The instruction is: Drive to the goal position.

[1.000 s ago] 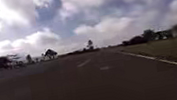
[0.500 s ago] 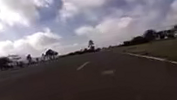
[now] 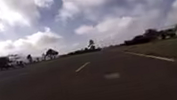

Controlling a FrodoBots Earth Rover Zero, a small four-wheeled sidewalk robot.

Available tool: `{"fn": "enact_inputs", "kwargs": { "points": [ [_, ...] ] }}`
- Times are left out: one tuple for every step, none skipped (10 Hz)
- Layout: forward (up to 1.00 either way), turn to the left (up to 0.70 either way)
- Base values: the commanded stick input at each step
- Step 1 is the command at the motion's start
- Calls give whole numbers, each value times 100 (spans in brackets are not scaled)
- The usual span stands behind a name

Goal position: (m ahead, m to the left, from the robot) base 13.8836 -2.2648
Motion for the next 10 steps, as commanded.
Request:
{"fn": "enact_inputs", "kwargs": {
  "points": [
    [100,-40],
    [100,-40],
    [100,-40],
    [100,-37],
    [100,-20],
    [100,0],
    [100,0],
    [100,0],
    [100,0],
    [100,0]
  ]
}}
